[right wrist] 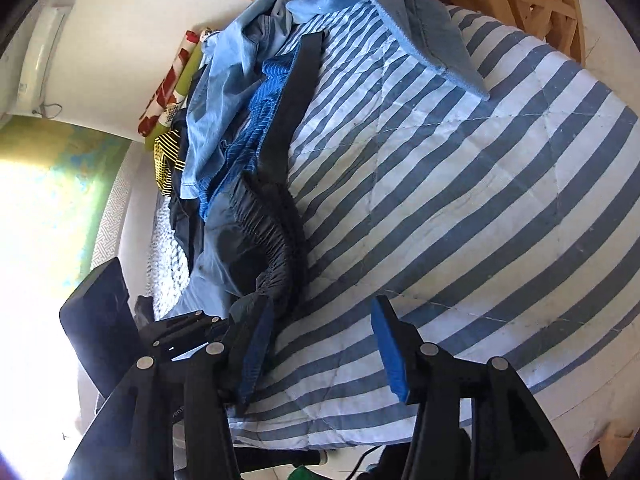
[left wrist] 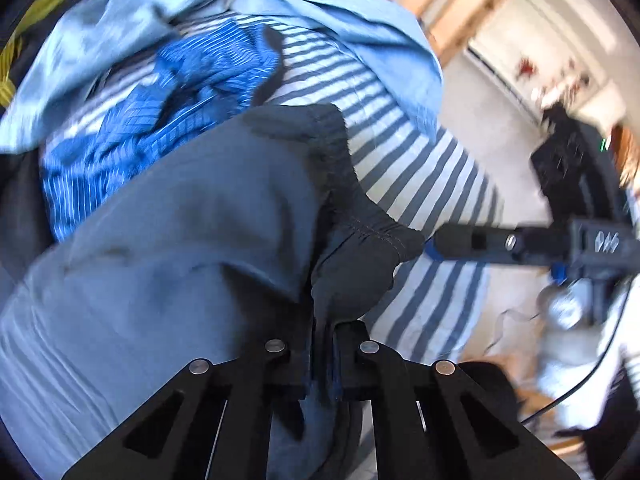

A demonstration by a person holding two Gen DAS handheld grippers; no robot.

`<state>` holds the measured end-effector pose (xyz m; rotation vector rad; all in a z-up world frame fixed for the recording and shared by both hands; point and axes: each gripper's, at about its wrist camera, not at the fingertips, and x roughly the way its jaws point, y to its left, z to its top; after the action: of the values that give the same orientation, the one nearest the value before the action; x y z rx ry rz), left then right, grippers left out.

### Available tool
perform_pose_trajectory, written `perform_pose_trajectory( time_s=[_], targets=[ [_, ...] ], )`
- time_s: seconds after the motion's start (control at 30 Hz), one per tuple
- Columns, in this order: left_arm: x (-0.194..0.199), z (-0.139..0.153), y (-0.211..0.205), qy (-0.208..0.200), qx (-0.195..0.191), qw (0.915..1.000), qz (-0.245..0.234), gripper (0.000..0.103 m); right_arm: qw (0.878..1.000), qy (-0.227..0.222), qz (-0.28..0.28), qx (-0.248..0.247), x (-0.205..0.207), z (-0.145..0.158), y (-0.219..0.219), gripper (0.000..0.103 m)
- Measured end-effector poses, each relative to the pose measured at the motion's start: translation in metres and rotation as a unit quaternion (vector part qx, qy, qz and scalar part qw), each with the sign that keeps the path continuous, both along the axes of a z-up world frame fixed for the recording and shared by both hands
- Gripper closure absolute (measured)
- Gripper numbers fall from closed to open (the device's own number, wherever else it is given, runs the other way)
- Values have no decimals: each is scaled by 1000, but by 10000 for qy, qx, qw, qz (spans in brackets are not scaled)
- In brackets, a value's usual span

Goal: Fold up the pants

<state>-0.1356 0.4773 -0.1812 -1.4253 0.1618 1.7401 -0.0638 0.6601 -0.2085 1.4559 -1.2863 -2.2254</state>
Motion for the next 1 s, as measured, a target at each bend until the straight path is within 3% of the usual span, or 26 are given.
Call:
perform_pose_trajectory(
  time_s=[0.07,0.23,0.27,0.37,0.43,0.5,0.57,0.6,0.7,0.83,0.9,0.93,1.0],
  targets=[
    [-9,-3,-11,-302,273,9990,209,97,9998,102,87,-126,-3,1,-10,53],
    [-5,-1,-16,-333,375,9985,232,96,9987,277,406,-132,-9,7,-40,53],
    [-4,0,-16,-362,410,9985,-61,96,9987,268,419,-123,-12,7,-44,53],
    [2,3,-11,-274,412,9985,-229,95,9989,207,391,-174,-20,2,-51,53],
    [5,4,-7,-278,373,9984,-321,87,9991,164,335,-192,-26,-2,-53,55],
    [9,9,-7,-350,244,9979,-483,61,9992,124,273,-272,-31,-9,-53,65],
    [8,21,-20,-208,280,9983,-457,47,9993,86,235,-269,-33,-13,-53,83],
    [9,28,-31,-81,320,9982,-493,43,9995,83,224,-226,-33,-14,-51,84],
    [6,31,-59,355,116,9978,-547,41,9997,127,179,-71,-27,-14,-45,91],
    [-7,1,-87,70,-401,9987,-299,42,9990,421,20,114,-12,2,-29,95],
    [-6,-3,-90,118,-425,9985,-318,42,9963,663,-84,546,-8,12,-21,95],
    [-4,-2,-89,139,-401,9985,-352,42,9963,488,-152,687,-8,6,-17,95],
    [-1,1,-84,109,-294,9987,-402,42,9987,201,-209,420,-9,-13,-13,95]
  ],
)
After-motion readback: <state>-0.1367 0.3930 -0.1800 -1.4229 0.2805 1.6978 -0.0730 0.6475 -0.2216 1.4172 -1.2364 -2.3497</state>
